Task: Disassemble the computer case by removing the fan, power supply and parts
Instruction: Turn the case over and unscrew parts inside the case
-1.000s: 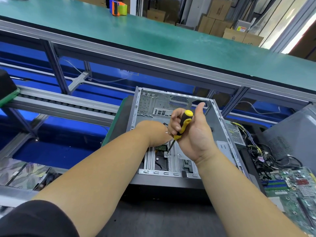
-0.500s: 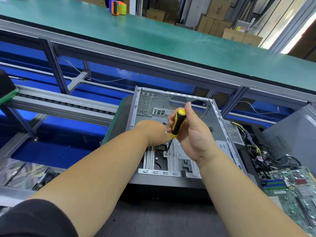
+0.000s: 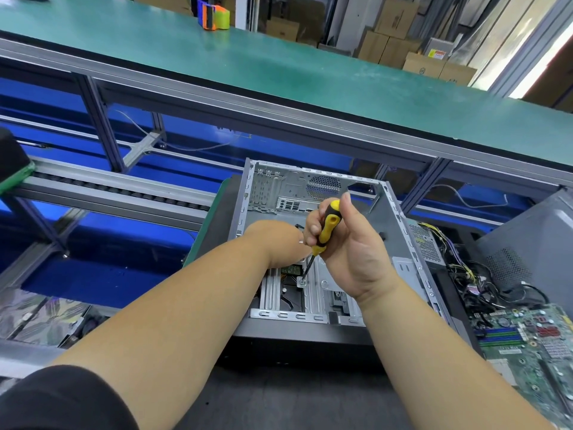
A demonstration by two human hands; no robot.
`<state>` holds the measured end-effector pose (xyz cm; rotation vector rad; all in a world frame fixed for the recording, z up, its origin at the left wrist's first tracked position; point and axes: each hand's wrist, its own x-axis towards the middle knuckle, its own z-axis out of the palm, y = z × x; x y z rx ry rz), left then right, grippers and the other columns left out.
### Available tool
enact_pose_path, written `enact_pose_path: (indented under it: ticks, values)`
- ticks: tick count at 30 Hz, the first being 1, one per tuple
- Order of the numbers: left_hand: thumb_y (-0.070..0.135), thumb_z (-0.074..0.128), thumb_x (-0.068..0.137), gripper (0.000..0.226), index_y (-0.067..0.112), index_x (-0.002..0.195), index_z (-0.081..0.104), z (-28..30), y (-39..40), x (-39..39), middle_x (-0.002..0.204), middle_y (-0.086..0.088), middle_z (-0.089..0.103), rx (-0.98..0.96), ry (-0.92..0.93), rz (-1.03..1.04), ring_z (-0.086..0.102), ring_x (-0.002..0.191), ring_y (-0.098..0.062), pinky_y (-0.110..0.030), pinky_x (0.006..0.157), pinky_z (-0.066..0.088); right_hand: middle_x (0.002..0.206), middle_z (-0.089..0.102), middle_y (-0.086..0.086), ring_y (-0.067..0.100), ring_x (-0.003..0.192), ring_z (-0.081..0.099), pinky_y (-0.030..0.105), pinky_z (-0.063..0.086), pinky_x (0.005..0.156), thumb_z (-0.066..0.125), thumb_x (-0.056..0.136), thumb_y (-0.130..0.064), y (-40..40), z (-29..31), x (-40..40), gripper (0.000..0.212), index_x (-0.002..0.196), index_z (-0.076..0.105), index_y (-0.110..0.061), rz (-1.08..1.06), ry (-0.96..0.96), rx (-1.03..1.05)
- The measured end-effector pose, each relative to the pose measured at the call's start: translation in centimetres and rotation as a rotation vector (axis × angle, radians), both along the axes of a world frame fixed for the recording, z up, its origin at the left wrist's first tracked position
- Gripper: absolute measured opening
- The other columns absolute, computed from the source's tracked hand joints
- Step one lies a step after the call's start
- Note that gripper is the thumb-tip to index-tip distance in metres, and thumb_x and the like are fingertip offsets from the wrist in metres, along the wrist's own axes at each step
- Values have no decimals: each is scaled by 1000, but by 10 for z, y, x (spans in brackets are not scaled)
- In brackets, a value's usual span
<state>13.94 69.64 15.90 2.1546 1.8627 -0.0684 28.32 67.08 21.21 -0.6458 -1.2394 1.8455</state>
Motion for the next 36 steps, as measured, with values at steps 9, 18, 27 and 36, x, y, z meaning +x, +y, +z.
enact_pose_path:
  ticks: [9, 18, 27, 36]
  values:
    - [27, 42, 93, 28, 30, 65, 39, 13, -12, -1, 72, 10, 46, 91, -280, 18, 50, 77, -22, -31, 62, 37, 64, 47, 5, 18, 60, 43, 28, 43, 64, 34, 96, -55, 2, 3, -2, 58, 74, 60, -8, -21, 8, -100]
    - [18, 63, 83, 13, 31, 81, 64, 32, -54, -12, 96, 11, 57, 128, -427, -43, 55, 91, -9, -31, 85, 46, 61, 41, 3, 17, 56, 35, 29, 34, 61, 22, 98, -62, 6, -2, -2, 66, 83, 58, -10, -24, 57, -116]
    - [32, 72, 79, 16, 24, 92, 67, 27, -61, -5, 101, 9, 58, 133, -319, -118, 53, 91, -10, -24, 79, 44, 74, 57, 2, 16, 61, 46, 24, 42, 62, 46, 89, -49, 2, 3, 2, 39, 73, 59, -16, -34, 50, -64]
    - [30, 73, 80, 18, 32, 80, 55, 24, -61, -7, 83, 14, 50, 127, -351, -138, 46, 76, 2, -3, 63, 30, 68, 49, 3, 18, 60, 44, 25, 43, 63, 24, 103, -52, 6, 2, 3, 64, 73, 63, -10, 11, 11, -93]
